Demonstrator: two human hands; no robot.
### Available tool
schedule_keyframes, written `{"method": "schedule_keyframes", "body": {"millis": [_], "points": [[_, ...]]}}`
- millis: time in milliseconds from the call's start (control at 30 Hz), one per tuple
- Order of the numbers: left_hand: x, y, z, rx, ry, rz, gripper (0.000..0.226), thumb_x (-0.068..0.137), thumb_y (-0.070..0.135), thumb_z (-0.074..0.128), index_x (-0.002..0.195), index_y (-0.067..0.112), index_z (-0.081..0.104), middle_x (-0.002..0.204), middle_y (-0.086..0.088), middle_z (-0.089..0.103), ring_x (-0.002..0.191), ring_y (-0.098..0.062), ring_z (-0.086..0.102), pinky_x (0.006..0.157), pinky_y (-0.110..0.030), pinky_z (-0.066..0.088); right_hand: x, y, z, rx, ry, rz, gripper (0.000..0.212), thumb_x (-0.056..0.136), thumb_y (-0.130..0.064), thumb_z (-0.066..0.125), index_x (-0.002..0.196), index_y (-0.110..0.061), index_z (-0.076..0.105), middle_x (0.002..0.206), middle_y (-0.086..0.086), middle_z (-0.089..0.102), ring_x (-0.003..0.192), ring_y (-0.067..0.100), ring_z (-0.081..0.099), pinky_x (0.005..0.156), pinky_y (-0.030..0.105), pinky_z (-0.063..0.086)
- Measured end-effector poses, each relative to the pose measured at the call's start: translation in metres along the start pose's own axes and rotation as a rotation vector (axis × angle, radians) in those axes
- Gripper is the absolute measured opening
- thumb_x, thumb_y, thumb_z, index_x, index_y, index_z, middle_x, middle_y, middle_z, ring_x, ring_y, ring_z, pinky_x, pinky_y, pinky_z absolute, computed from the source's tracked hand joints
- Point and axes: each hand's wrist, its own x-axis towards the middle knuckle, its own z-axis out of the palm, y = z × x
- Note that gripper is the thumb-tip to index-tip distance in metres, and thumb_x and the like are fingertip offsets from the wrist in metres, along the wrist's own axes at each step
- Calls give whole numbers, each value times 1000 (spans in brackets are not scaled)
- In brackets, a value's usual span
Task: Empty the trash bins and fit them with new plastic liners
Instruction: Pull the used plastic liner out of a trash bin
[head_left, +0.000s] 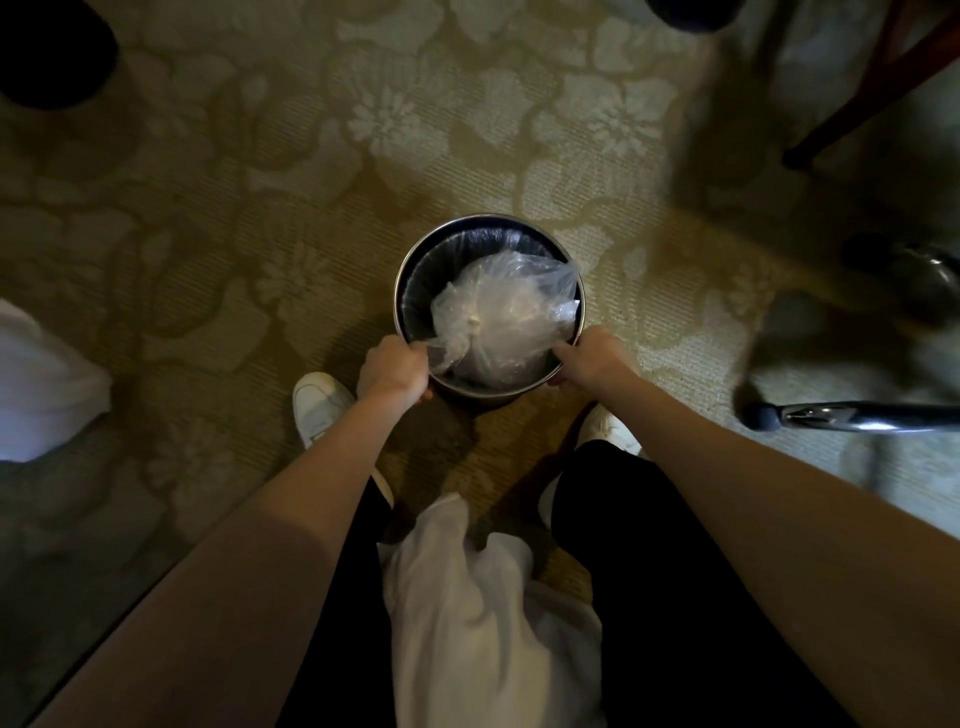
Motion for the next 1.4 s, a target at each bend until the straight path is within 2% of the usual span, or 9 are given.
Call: {"method": "schedule_keyframes", "body": {"millis": [333, 500, 633, 733, 900, 1100, 1200, 1300, 1400], "points": [[-80, 23, -45, -19, 17, 201, 36, 104, 25, 37, 83, 7, 61, 78, -10, 73, 72, -24, 70, 85, -46, 57, -71, -14, -46, -20, 133, -115, 32, 91, -30, 53, 77, -8, 71, 78, 4, 74, 81, 23, 70, 82, 43, 58], [-159, 19, -64, 47, 142, 343, 41, 103, 23, 38, 79, 4, 65, 69, -7, 71, 65, -19, 68, 79, -43, 56, -147, 3, -63, 26, 240, -194, 30, 91, -33, 56, 74, -11, 69, 73, 2, 72, 75, 23, 69, 72, 38, 57], [-221, 2, -64, 128, 268, 405, 37, 101, 24, 37, 90, -2, 61, 86, -20, 68, 82, -37, 64, 79, -47, 51, -212, 29, -67, 57, 299, -269, 28, 92, -32, 58, 74, -12, 63, 72, 3, 66, 72, 25, 64, 63, 34, 50], [-261, -8, -61, 121, 331, 480, 32, 100, 23, 39, 83, 1, 56, 77, -14, 65, 79, -36, 63, 70, -42, 47, -253, 46, -73, 101, 353, -315, 25, 91, -29, 58, 76, -10, 64, 72, 4, 67, 72, 27, 64, 66, 38, 52], [-308, -3, -47, 76, 280, 596, 27, 99, 23, 40, 73, 17, 48, 55, 1, 65, 57, -15, 65, 72, -42, 55, -298, 86, -87, 176, 423, -304, 25, 89, -29, 57, 71, -15, 66, 66, -4, 69, 75, 24, 68, 71, 35, 53], [-332, 31, -7, 103, 198, 655, 22, 98, 23, 40, 84, 11, 52, 59, -1, 67, 60, -17, 68, 74, -42, 57, -308, 137, -118, 295, 523, -247, 23, 88, -32, 57, 70, -18, 63, 66, -3, 68, 76, 26, 65, 74, 36, 52], [-334, 62, 18, 195, 140, 700, 23, 101, 25, 40, 81, 17, 48, 61, -1, 67, 53, -5, 63, 76, -39, 56, -299, 163, -136, 377, 516, -199, 26, 89, -27, 56, 66, -18, 65, 62, -4, 69, 71, 20, 68, 69, 35, 54], [-322, 98, 49, 284, 88, 718, 26, 100, 23, 41, 78, 15, 52, 66, -6, 71, 70, -19, 69, 82, -39, 54, -276, 188, -152, 406, 554, -150, 27, 90, -24, 56, 66, -17, 65, 60, -5, 67, 65, 12, 66, 54, 27, 45], [-297, 125, 86, 337, 22, 706, 33, 99, 19, 40, 67, 15, 47, 69, -12, 74, 82, -26, 71, 87, -40, 53, -244, 210, -163, 424, 544, -100, 24, 94, -24, 54, 74, -16, 65, 66, -5, 68, 66, 10, 67, 55, 25, 47]]}}
